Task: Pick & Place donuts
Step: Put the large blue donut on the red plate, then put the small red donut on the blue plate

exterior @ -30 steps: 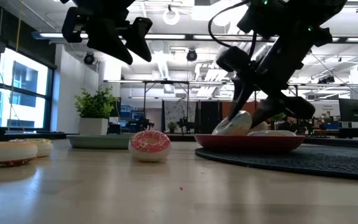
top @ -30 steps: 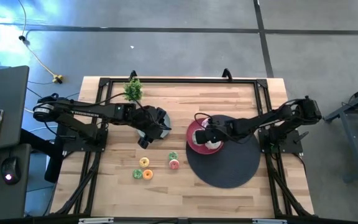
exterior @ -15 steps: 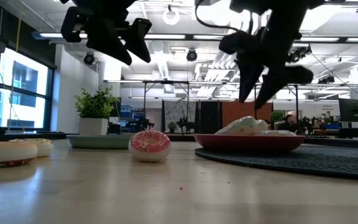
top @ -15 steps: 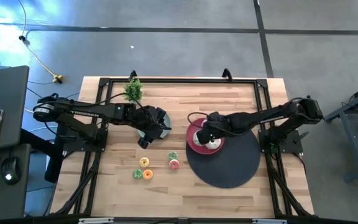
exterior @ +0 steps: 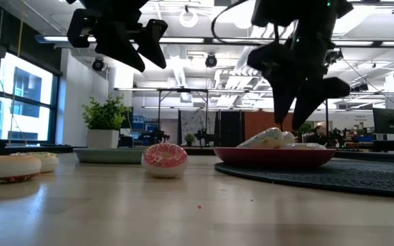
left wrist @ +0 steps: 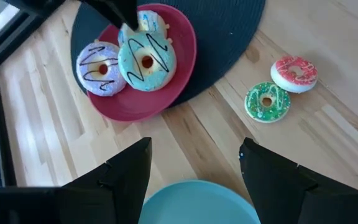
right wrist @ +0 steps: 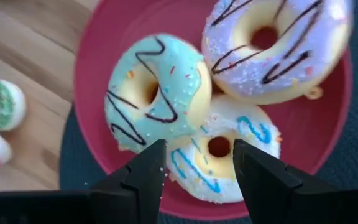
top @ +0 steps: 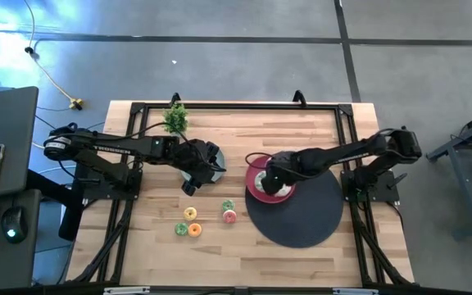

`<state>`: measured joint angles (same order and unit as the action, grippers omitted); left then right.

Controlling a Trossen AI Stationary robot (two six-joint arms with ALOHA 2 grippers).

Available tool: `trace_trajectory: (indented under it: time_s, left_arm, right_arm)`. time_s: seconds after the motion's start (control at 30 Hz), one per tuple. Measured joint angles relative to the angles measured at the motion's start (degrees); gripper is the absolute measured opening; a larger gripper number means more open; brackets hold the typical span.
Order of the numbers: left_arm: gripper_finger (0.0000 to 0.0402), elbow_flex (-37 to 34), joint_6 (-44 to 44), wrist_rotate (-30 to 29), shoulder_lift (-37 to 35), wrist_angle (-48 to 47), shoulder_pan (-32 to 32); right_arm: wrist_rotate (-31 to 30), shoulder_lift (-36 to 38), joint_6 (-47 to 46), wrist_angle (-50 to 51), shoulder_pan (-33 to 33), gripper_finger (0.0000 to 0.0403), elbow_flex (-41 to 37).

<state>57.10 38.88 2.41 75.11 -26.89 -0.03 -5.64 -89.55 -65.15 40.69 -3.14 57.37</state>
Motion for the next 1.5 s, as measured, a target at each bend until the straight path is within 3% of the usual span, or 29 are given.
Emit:
trace_trajectory:
  time_s: [0.13,0.3,0.43,0.7,0.87,0.97,1.1,1.27,1.5]
  left_arm:
    - [0.0233,0.00,0.06,-0.01,-0.02,-0.14,0.00]
    - [0.0233,0.00,0.06,0.39,-0.01,-0.50,0.00]
    - [0.0233,0.00,0.06,0.43,0.00,-0.85,0.00]
    - [0.0233,0.00,1.92,1.76,-0.02,-5.95,0.00]
    - [0.0233,-0.02,2.94,2.84,-0.02,-16.63,-0.99]
    - [0.0231,-0.78,3.32,-0.01,-2.33,-18.72,-4.59]
    - [0.0217,-2.91,1.30,-1.87,-7.26,-17.86,-11.94]
    - [0.0197,-6.00,-4.61,-8.57,-12.76,-19.11,-21.74]
    - [0.0193,-9.22,-14.29,-11.44,-14.09,-19.37,-33.09]
  right_arm:
    - [0.81,-3.27,2.55,-1.11,0.00,0.0176,-0.07]
    - [-2.30,-3.81,3.54,-8.52,0.50,0.0176,0.38]
    - [-3.42,-3.81,4.95,-8.82,2.14,0.0176,1.74]
    - [1.27,-3.40,7.81,-7.98,2.67,0.0176,1.78]
    - [-8.51,2.86,8.82,-11.17,-2.88,0.0177,1.88]
    - [-11.99,5.65,8.75,-13.89,-5.96,0.0177,1.89]
    - [-7.05,5.08,8.46,-19.71,-8.65,0.0177,1.87]
    - [-7.26,1.94,5.75,-27.09,-12.78,0.0177,1.87]
    - [0.17,-6.66,-0.14,-41.52,-15.52,0.0177,1.83]
